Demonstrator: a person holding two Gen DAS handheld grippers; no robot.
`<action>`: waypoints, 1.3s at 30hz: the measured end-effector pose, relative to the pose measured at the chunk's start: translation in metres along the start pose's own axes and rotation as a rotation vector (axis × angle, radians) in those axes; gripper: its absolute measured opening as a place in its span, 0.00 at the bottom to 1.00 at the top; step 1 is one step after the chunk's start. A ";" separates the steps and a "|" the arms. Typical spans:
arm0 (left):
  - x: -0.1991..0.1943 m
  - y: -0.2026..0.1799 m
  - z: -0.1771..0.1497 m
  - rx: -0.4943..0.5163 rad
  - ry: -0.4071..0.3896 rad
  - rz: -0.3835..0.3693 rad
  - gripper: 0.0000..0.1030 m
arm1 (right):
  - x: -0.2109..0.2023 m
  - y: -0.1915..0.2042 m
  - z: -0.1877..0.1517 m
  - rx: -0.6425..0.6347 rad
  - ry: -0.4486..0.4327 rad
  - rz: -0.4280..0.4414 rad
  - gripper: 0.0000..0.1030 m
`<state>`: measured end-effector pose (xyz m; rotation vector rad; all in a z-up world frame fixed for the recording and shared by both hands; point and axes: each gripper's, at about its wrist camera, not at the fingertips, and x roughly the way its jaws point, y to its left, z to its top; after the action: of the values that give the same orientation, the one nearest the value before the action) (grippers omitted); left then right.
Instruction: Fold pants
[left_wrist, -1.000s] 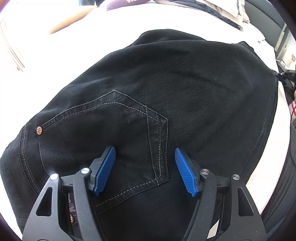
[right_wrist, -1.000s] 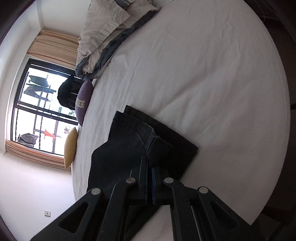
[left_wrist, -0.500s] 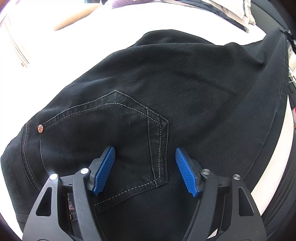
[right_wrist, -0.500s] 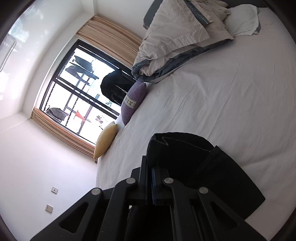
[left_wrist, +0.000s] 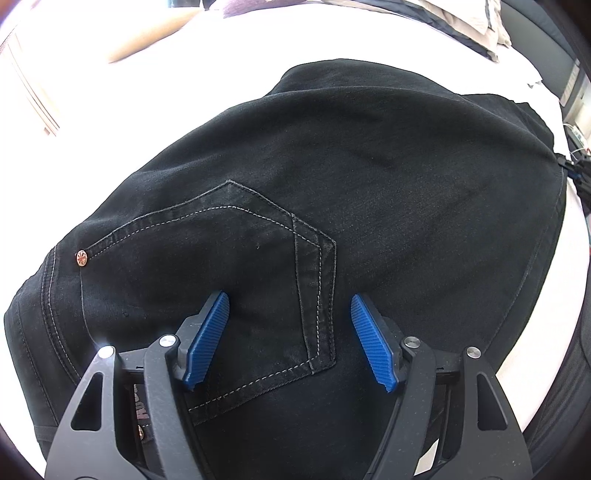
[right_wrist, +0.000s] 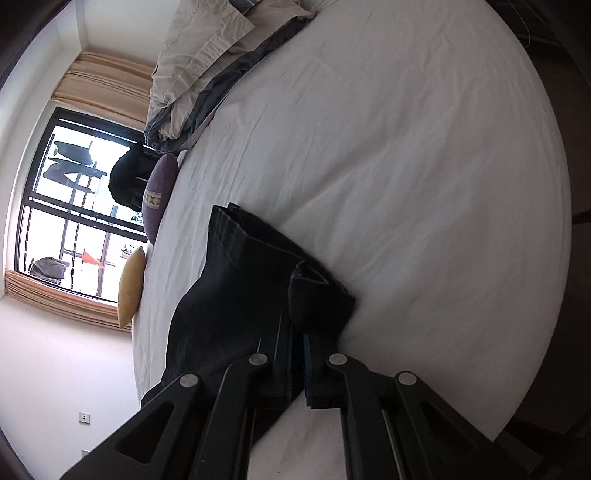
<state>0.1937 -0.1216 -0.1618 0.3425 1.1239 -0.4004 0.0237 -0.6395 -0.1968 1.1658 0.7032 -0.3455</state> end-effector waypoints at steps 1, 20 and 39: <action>0.000 -0.001 0.000 -0.001 -0.001 0.001 0.67 | -0.003 0.005 0.001 -0.016 -0.008 0.007 0.05; -0.005 -0.002 -0.012 -0.001 -0.040 -0.005 0.71 | -0.037 0.082 0.036 -0.413 -0.013 -0.148 0.64; 0.003 0.010 -0.003 -0.023 -0.074 0.006 0.79 | 0.112 0.129 0.060 -0.782 0.157 -0.340 0.04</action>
<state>0.1973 -0.1121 -0.1655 0.3080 1.0548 -0.3916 0.2020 -0.6346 -0.1656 0.3292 1.0550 -0.2247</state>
